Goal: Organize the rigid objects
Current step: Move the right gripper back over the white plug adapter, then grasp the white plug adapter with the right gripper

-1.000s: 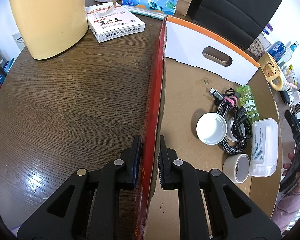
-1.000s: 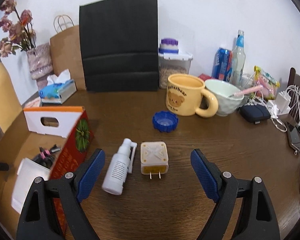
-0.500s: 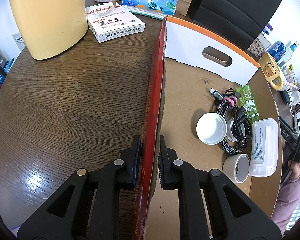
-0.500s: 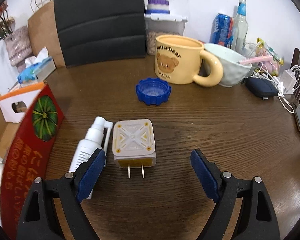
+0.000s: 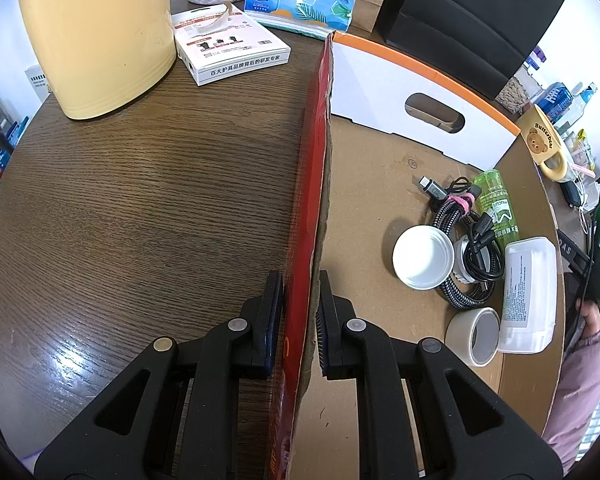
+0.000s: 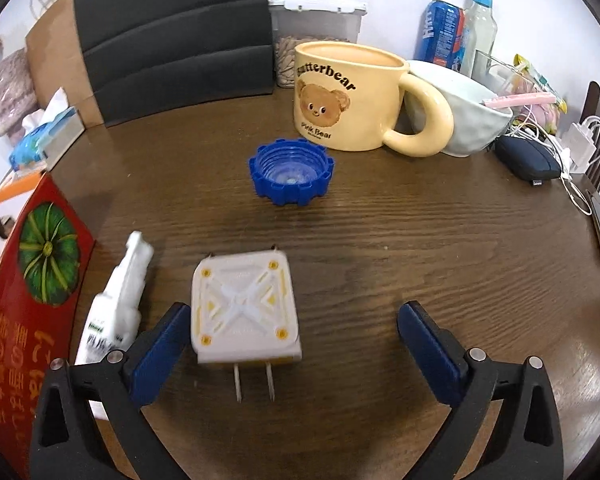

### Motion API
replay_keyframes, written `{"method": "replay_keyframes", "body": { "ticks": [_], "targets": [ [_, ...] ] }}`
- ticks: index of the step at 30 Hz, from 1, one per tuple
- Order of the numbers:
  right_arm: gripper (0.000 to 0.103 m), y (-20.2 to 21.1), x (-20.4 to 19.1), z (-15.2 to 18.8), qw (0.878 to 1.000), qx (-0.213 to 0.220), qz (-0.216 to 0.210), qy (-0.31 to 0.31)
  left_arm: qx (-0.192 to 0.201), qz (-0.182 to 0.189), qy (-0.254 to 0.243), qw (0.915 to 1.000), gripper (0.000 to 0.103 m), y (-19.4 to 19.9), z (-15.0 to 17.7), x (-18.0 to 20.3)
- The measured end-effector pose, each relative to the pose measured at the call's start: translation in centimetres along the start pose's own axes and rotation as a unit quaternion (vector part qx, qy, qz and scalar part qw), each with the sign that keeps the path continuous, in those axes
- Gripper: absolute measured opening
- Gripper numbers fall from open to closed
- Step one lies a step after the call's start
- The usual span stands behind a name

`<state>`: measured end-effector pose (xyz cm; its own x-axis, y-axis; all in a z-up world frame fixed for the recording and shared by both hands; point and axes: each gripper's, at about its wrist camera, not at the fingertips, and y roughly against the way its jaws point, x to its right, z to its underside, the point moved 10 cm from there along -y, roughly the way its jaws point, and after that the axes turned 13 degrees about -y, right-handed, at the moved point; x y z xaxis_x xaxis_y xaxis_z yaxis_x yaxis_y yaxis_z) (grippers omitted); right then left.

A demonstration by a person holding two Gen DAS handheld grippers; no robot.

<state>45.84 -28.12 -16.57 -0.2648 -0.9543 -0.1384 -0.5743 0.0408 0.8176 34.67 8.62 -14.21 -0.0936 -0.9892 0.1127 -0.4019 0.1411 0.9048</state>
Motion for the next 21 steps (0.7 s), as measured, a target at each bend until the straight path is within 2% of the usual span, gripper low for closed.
{"method": "replay_keyframes", "body": {
  "ticks": [9,12,14,16,17,21],
  "targets": [
    [0.103,-0.2,0.1,-0.4,1.0,0.003,0.003,-0.004,0.0,0.0,0.0,1.0,0.011,0.0,0.0,0.0],
    [0.092,0.3,0.0,-0.3,1.0,0.012,0.002,-0.001,0.0,0.0,0.0,1.0,0.011,0.0,0.0,0.0],
    [0.078,0.7,-0.3,-0.2,1.0,0.019,-0.006,0.006,0.0,0.0,0.0,1.0,0.011,0.0,0.0,0.0],
    [0.046,1.2,-0.9,0.0,0.999,0.028,-0.013,0.017,0.0,0.0,0.0,1.0,0.011,0.0,0.0,0.0],
    [0.043,1.4,-1.0,0.1,0.999,0.03,-0.015,0.019,0.0,0.0,0.0,1.0,0.011,0.0,0.0,0.0],
    [0.043,1.3,-0.8,0.1,0.999,0.03,-0.018,0.013,0.0,0.0,0.0,1.0,0.011,0.0,0.0,0.0]
  ]
}}
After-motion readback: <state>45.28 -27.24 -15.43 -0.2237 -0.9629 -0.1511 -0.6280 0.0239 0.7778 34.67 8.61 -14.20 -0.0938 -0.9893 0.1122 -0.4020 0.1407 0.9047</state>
